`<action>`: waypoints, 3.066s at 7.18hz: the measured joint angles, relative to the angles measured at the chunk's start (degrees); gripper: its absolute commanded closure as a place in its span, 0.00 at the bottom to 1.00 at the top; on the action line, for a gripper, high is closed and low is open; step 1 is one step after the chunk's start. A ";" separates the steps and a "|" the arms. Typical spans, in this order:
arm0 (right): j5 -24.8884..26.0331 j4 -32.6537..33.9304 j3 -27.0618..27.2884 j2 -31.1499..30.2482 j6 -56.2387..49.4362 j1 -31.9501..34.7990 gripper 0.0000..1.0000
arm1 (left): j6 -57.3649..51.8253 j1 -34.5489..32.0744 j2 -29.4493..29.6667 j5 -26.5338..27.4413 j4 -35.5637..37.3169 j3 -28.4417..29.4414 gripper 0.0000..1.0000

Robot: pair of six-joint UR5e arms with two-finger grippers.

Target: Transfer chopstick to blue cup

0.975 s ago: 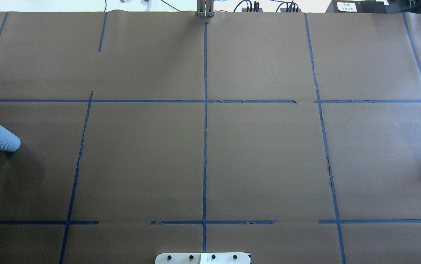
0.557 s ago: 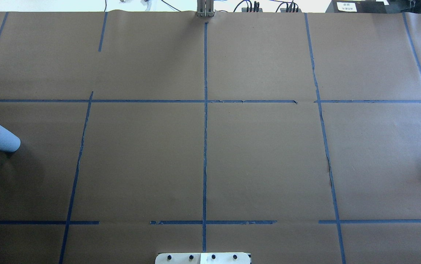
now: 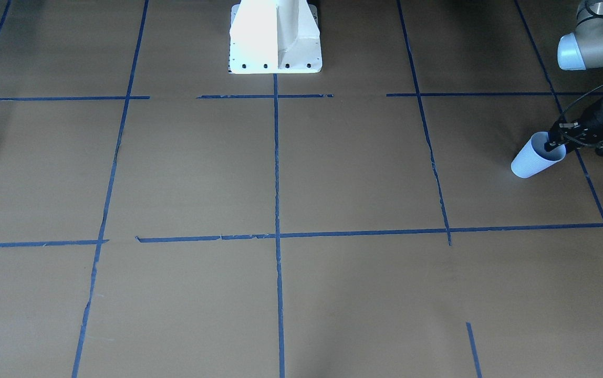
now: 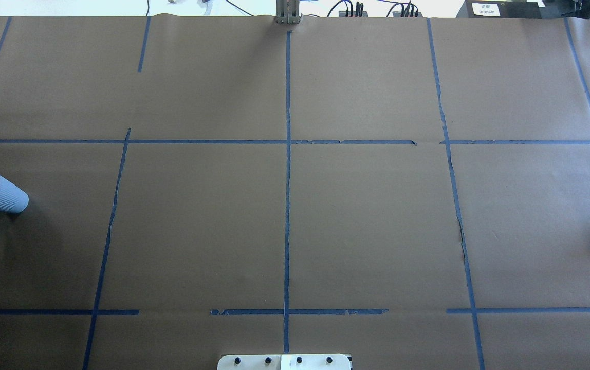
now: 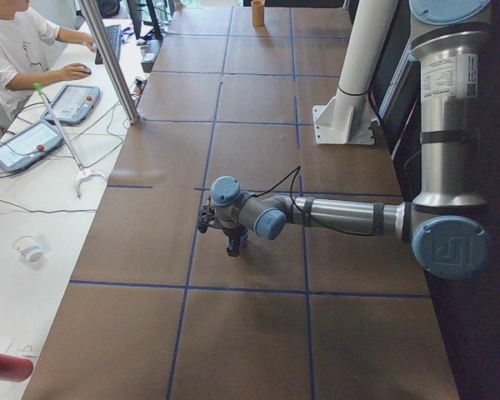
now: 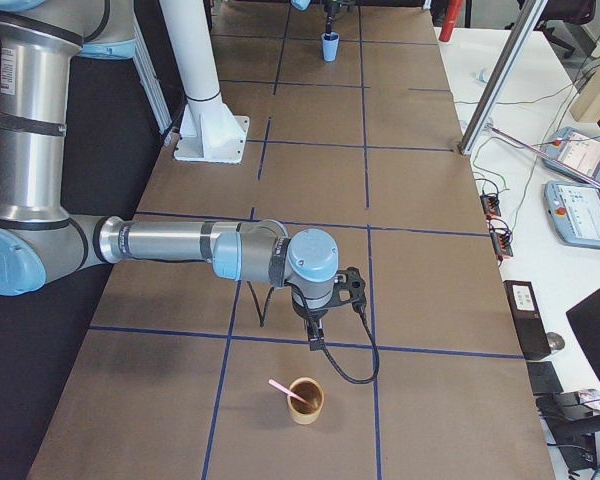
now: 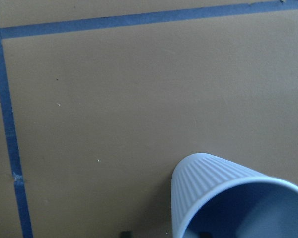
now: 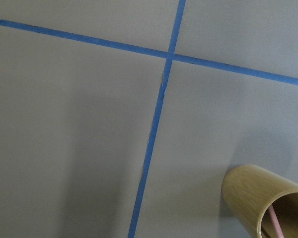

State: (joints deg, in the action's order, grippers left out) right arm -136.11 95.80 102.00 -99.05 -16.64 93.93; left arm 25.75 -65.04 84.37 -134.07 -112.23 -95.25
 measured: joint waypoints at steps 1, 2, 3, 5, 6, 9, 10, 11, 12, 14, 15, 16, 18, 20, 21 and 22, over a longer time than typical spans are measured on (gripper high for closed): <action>-0.22 0.00 0.01 0.00 0.02 -0.01 0.00 | 0.55 0.04 0.41 -0.23 0.01 -0.34 1.00; -0.64 -0.02 0.00 -0.03 -0.01 -0.02 0.00 | 3.56 0.07 1.82 -0.59 0.12 -0.96 1.00; -0.84 -0.06 0.01 -0.04 -0.09 -0.04 0.00 | 9.98 0.42 4.84 -1.45 0.41 -2.46 1.00; -0.91 -0.09 0.09 -0.01 -0.31 -0.06 0.00 | 29.35 8.28 15.39 -2.10 1.18 -4.85 1.00; -0.89 -0.31 0.11 0.00 -0.30 -0.07 0.00 | 39.76 13.72 21.86 -1.18 2.27 -5.18 1.00; -0.84 -2.29 -0.02 -0.22 0.01 -0.03 0.00 | 52.63 29.12 42.69 12.38 18.30 -4.33 1.00; -0.88 -2.46 -0.04 -0.29 0.02 -0.02 0.00 | 53.28 32.87 46.80 16.28 20.69 -2.66 1.00; -0.90 -2.52 -0.04 -0.32 0.03 -0.04 0.00 | 53.58 34.74 49.33 18.53 21.53 -0.76 1.00; -0.91 -2.54 -0.05 -0.34 0.03 -0.04 0.00 | 53.62 35.53 50.36 19.46 21.76 0.68 1.00; -0.91 -2.55 -0.05 -0.35 0.06 -0.04 0.00 | 53.42 36.04 50.81 19.94 21.80 2.29 1.00; -0.91 -2.55 -0.05 -0.35 0.09 -0.04 0.00 | 53.37 36.12 50.79 19.97 21.78 2.74 0.86; -0.91 -2.55 -0.05 -0.35 0.11 -0.03 0.00 | 53.33 36.16 50.80 19.96 21.71 3.04 0.27; -0.86 -2.55 -0.07 -0.35 0.06 -0.02 0.00 | 53.41 36.29 50.76 19.97 21.69 3.13 0.00; -0.31 -2.57 -0.47 -0.27 0.01 0.15 0.01 | 53.60 35.63 50.67 20.10 21.83 1.51 0.00; 0.24 -2.47 -1.04 -0.15 0.35 1.12 0.02 | 53.76 34.47 50.60 20.29 22.00 -0.53 0.00; 1.27 -2.22 -1.53 -0.13 2.06 2.98 0.02 | 53.85 33.07 50.42 20.37 22.14 -2.40 0.00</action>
State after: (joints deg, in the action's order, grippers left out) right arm -134.84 93.58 100.48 -99.18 -14.58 96.92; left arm 79.61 -31.96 134.78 -113.70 -90.09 -97.64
